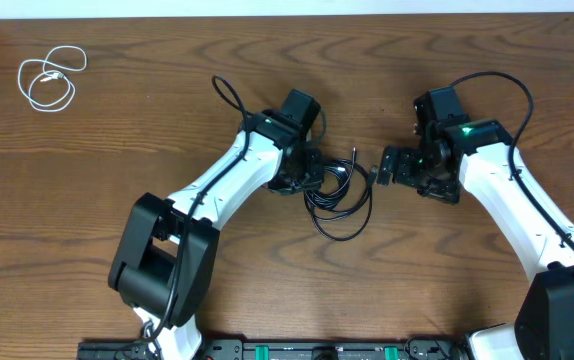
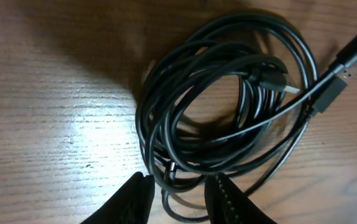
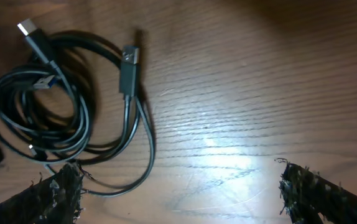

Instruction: Untangle cables

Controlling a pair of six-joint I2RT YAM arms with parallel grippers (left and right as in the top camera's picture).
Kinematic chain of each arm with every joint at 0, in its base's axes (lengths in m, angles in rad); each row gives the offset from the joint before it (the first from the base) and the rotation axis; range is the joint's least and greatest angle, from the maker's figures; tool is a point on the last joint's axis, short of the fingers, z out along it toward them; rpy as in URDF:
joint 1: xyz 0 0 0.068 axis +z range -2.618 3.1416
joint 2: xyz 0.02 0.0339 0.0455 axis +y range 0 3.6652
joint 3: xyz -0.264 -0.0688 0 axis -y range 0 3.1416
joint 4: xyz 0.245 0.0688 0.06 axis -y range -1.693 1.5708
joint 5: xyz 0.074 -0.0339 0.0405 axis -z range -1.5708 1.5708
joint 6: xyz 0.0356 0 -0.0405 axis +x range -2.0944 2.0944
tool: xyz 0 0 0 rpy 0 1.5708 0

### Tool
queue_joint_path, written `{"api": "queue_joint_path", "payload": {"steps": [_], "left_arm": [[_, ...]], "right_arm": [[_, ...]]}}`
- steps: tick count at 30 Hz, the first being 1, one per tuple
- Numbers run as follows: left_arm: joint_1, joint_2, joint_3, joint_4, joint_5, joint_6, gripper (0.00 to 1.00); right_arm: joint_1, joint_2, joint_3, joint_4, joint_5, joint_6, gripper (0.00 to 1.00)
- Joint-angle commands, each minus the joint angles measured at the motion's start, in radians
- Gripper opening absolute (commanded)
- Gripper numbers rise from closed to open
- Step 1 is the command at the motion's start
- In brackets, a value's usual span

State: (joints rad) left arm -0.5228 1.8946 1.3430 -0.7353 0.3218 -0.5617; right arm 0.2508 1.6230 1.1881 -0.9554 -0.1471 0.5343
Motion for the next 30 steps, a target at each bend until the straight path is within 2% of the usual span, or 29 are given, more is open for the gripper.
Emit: {"api": "queue_joint_path", "payload": {"steps": [1, 4, 7, 12, 13, 19, 22, 30], "left_arm": [[-0.012, 0.026, -0.005, -0.002, -0.032, -0.028, 0.33], [-0.012, 0.035, -0.005, -0.004, -0.069, -0.027, 0.35], [-0.012, 0.044, -0.005, -0.003, -0.094, -0.027, 0.46], [-0.012, 0.046, -0.005, 0.011, -0.094, -0.027, 0.47], [-0.012, 0.046, -0.005, 0.011, -0.092, -0.027, 0.46], [-0.023, 0.046, -0.005, 0.011, -0.069, -0.027, 0.25], [-0.027, 0.046, -0.005, 0.011, -0.069, -0.023, 0.08], [-0.025, -0.007, -0.004, -0.008, -0.069, -0.019, 0.08]], "right_arm": [[0.0, 0.001, -0.006, 0.003, -0.046, 0.011, 0.99], [0.005, 0.001, -0.006, 0.004, -0.048, 0.012, 0.99], [0.02, 0.001, -0.006, 0.002, -0.048, 0.012, 0.99], [0.053, 0.001, -0.006, 0.007, -0.048, 0.012, 0.99], [0.061, 0.001, -0.006, 0.012, -0.048, 0.012, 0.99], [0.105, 0.001, -0.006, 0.039, -0.048, 0.012, 0.99], [0.124, 0.001, -0.006, 0.041, -0.046, 0.011, 0.99], [0.127, 0.001, -0.006, 0.051, -0.045, 0.039, 0.99]]}}
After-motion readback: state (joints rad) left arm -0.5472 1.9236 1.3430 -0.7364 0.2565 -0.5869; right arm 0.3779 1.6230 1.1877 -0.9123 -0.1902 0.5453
